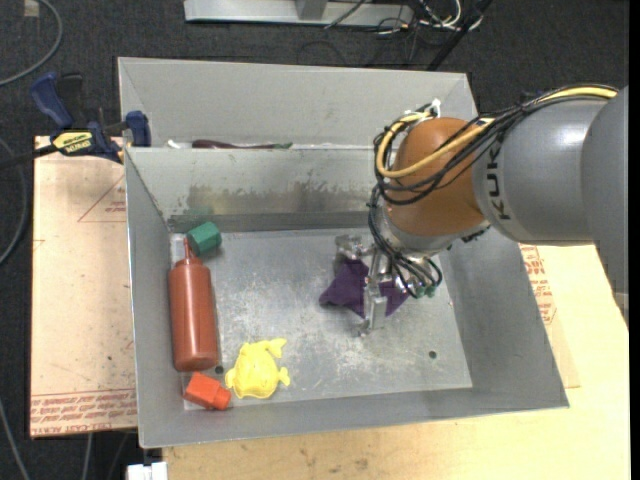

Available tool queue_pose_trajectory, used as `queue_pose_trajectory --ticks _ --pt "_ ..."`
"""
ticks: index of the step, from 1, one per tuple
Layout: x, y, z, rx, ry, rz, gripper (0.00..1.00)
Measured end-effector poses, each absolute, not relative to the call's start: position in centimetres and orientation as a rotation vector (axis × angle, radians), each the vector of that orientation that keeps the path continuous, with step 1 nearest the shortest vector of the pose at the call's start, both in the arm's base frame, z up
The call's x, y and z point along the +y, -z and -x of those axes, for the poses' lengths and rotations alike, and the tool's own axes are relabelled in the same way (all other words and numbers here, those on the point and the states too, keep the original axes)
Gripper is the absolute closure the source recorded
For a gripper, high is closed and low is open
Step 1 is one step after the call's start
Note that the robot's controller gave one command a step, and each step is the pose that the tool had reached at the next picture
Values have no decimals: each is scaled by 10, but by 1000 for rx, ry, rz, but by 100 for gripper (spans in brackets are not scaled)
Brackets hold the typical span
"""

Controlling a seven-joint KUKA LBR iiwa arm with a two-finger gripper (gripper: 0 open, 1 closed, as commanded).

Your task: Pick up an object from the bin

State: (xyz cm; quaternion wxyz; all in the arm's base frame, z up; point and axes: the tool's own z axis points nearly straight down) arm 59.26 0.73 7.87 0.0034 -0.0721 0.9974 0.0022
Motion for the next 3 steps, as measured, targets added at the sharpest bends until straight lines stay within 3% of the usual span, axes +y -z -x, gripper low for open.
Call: queue_pose_trajectory --ticks 1,2,3 --pt "-21 -71 -586 3134 -9 112 100" --pt "-21 -71 -586 3134 -9 111 100" --pt "-20 -264 -592 3124 -11 -35 100"
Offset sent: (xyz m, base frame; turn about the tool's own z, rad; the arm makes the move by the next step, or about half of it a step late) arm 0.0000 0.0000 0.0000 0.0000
